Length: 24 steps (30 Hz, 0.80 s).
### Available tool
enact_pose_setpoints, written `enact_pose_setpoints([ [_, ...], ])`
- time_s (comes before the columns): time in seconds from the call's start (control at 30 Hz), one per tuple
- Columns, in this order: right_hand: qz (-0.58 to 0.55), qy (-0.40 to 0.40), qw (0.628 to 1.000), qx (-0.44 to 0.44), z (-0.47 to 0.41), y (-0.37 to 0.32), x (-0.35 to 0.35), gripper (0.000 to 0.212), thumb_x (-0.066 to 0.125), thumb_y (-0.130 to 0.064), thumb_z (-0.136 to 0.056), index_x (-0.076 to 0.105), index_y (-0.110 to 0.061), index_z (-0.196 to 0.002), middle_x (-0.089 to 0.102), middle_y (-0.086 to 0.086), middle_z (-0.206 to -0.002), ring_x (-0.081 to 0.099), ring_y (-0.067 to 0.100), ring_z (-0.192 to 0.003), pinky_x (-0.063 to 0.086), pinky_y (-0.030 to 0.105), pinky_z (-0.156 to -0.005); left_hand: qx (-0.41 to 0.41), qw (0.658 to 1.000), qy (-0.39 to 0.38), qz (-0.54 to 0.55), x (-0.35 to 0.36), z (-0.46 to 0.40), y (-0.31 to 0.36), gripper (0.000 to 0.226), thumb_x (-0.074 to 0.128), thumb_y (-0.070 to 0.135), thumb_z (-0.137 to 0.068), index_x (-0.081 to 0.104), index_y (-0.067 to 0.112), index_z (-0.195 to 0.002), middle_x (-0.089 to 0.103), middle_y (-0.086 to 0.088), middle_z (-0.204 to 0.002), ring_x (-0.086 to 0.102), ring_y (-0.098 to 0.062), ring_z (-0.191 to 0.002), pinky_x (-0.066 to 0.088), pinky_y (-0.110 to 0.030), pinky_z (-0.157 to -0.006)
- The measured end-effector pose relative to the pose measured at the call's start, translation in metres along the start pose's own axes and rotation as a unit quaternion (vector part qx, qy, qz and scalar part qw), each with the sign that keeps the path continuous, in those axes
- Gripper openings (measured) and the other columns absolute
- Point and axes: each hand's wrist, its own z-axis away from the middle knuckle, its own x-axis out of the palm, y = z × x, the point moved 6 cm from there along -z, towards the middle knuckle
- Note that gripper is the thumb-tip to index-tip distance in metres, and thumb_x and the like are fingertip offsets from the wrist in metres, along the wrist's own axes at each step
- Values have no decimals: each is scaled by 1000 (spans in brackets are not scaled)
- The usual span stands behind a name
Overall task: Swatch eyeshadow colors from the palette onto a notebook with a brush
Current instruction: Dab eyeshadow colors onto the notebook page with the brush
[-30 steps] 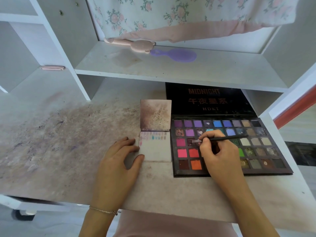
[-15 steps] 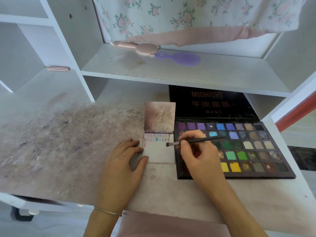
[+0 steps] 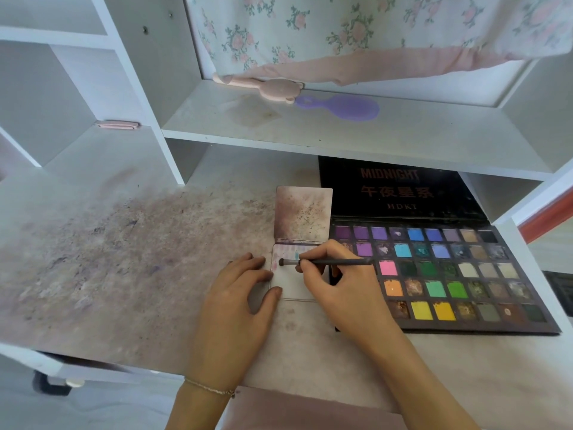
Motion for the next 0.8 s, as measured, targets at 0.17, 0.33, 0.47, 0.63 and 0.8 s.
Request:
enact_pose_setpoints([
  [0.17, 10, -7, 1000, 10, -1, 2, 2, 5, 61, -11, -83, 63, -15, -81, 66, -4, -78, 51, -3, -69, 41, 10, -62, 4, 1000, 0, 0, 0, -1, 0, 19, 72, 13, -75, 70, 11, -94, 60, 6, -111, 43, -5, -113, 16, 0, -97],
  [0.33, 14, -18, 1000, 22, 0, 3, 3, 10, 60, -13, -83, 60, -22, -78, 64, -7, -76, 52, -2, -72, 42, 9, -62, 5, 1000, 4, -7, 1, 0, 0, 20, 72, 14, -75, 70, 11, -94, 63, 1, -113, 43, -4, -114, 26, -18, -101],
  [0.47, 19, -10, 999, 26, -1, 3, 3, 7, 60, -13, -83, 61, -20, -80, 64, -6, -78, 52, -1, -72, 43, 11, -63, 5, 1000, 2, 1, 0, -1, 0, 19, 72, 14, -75, 70, 11, -94, 62, 2, -113, 43, -4, -113, 18, -2, -98],
  [0.63, 15, -17, 999, 27, 0, 3, 3, 7, 60, -13, -82, 61, -19, -79, 64, -7, -76, 53, 3, -73, 44, 12, -62, 3, 1000, -2, -10, 1, -1, 0, 20, 72, 15, -75, 70, 12, -95, 61, 6, -113, 42, -3, -113, 23, -14, -99],
  [0.8, 14, -15, 999, 27, 0, 3, 3, 4, 59, -13, -83, 62, -16, -82, 65, -4, -78, 55, 6, -75, 47, 19, -66, -5, 1000, -2, -2, 1, 0, -3, 20, 70, 17, -77, 69, 14, -96, 49, 18, -110, 40, 0, -115, 18, -2, -97],
])
